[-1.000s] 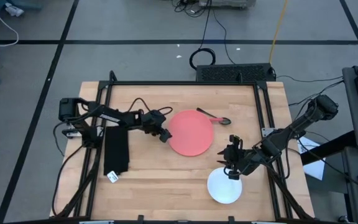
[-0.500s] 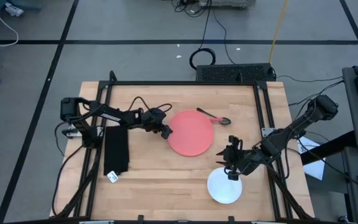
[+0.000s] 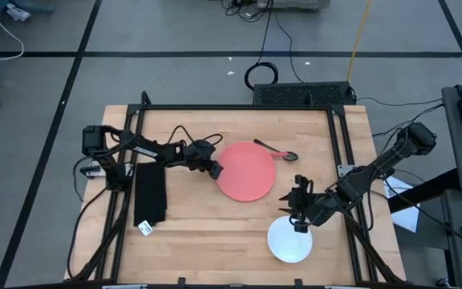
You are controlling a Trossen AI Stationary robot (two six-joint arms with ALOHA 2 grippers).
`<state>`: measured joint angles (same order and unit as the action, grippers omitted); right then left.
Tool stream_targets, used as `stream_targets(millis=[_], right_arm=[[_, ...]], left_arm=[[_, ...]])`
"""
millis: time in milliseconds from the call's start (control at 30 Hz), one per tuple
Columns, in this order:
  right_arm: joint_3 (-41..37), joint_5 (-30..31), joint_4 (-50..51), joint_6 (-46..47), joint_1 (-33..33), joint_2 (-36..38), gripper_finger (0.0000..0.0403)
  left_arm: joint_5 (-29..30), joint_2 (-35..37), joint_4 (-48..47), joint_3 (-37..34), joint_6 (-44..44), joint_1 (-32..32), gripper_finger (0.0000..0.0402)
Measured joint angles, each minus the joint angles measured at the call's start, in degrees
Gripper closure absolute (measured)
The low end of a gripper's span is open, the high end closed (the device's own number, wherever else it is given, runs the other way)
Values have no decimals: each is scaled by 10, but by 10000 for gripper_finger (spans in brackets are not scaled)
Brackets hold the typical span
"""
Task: Set table place
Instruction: Move the pink plate to the center of the table
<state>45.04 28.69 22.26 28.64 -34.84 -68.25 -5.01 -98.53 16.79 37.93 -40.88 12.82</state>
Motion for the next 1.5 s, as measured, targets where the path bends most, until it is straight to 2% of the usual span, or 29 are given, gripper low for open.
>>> stream_targets(millis=[233, 500, 867, 1000, 1133, 1333, 1500], right_arm=[[0, 0, 0, 0, 0, 0, 261], [0, 0, 0, 4, 0, 0, 261], [0, 0, 0, 5, 0, 0, 261], [0, -2, 0, 7, 0, 0, 261], [0, -2, 2, 9, -1, 0, 261], [0, -3, 2, 10, -1, 0, 261], [0, -3, 0, 8, -1, 0, 261]], left_arm=[[-3, 1, 4, 0, 7, 0, 312], [-24, 3, 26, 2, 8, -5, 391], [-78, 3, 47, 1, -19, -16, 398], [-90, 31, 38, 0, -24, -23, 399], [-67, 95, -30, 0, -24, -29, 400], [-28, 194, -183, 0, -29, -50, 400], [-5, 218, -220, 0, -63, -80, 400]])
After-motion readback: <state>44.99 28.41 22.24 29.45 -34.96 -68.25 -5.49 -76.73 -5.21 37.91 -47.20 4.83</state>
